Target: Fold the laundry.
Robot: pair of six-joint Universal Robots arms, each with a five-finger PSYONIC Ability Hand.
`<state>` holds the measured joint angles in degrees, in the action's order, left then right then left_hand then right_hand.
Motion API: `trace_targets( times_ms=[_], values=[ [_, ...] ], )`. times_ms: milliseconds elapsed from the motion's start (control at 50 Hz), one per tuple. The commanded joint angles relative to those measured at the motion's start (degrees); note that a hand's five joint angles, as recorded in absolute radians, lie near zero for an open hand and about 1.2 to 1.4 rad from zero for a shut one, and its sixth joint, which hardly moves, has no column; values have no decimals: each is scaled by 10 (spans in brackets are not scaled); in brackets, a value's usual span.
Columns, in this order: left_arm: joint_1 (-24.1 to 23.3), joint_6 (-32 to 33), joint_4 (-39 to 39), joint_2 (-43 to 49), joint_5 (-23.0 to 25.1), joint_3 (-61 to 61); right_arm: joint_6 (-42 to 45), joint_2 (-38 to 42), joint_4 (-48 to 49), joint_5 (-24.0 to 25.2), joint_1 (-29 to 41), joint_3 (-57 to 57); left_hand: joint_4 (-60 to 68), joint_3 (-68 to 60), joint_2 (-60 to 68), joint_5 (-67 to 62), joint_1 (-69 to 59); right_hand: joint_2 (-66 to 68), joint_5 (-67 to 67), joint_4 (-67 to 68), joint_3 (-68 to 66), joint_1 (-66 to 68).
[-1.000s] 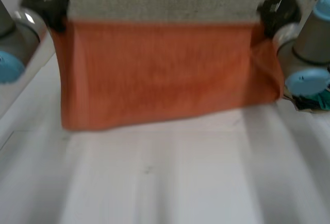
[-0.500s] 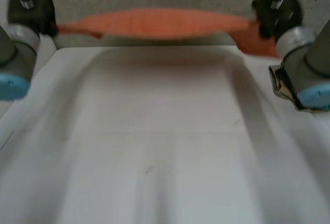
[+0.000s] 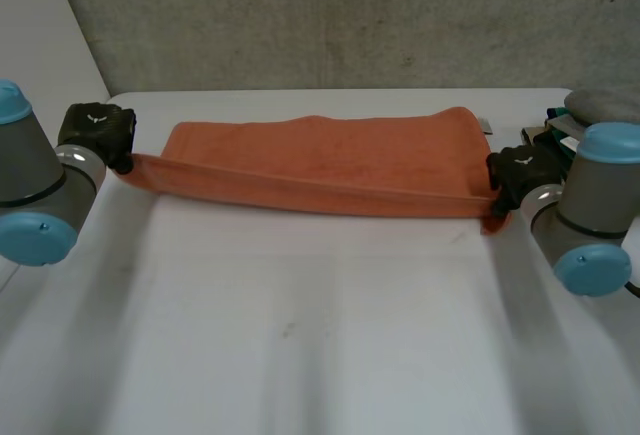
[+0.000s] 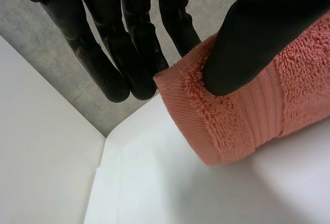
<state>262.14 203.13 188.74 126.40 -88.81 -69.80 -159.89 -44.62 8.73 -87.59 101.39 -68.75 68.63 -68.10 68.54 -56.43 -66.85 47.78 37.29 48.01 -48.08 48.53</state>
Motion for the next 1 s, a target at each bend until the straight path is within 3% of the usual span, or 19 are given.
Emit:
trace_targets(
  times_ms=[20,80,140,280,340,420,440,500,520,600,740,840,1000],
  values=[
    [1,14,1,-20,-1,-20,-65,-29,-55,-4,-25,1,114,-119,115,-136,-131,58,63,56,-55,50],
    [1,17,1,-32,1,-31,-76,-28,-72,6,-32,5,114,-119,115,-136,-131,113,118,111,-110,106],
    [-1,17,-2,-40,3,-39,-89,-18,-81,27,-37,9,114,-119,115,-136,-131,321,326,319,-318,314],
    [-4,33,-35,-67,1,-60,-78,-24,-136,63,-44,20,114,-119,115,-136,-131,322,327,320,-319,315],
    [-3,69,-76,-88,0,-75,-26,-56,-186,63,-44,14,114,-119,115,-136,-131,322,327,320,-319,315],
    [-1,146,-165,-127,-8,-111,125,-117,-260,59,-51,-23,114,-119,115,-136,-131,322,327,320,-319,315],
    [3,181,-206,-145,-14,-131,207,-142,-288,56,-53,-49,114,-119,115,-136,-131,322,327,320,-319,315],
    [11,236,-261,-170,-19,-165,343,-178,-321,47,-58,-104,114,-119,115,-136,-131,322,327,320,-319,315],
    [18,272,-291,-186,-21,-189,439,-200,-331,39,-62,-144,114,-119,115,-136,-131,322,327,320,-319,315],
    [32,346,-314,-222,-15,-237,589,-242,-317,37,-79,-196,114,-119,115,-136,-131,322,327,320,-319,315],
    [6,379,-295,-224,-15,-230,513,-234,-302,52,-74,-190,114,-119,115,-136,-131,322,327,320,-319,315],
    [-27,352,-274,-155,-42,-149,515,-178,-288,51,-66,-149,114,-119,115,-136,-131,322,327,320,-319,315],
    [-50,280,-278,3,-90,59,509,-61,-210,45,-47,17,114,-119,115,-136,-131,322,327,320,-319,315]
  ],
)
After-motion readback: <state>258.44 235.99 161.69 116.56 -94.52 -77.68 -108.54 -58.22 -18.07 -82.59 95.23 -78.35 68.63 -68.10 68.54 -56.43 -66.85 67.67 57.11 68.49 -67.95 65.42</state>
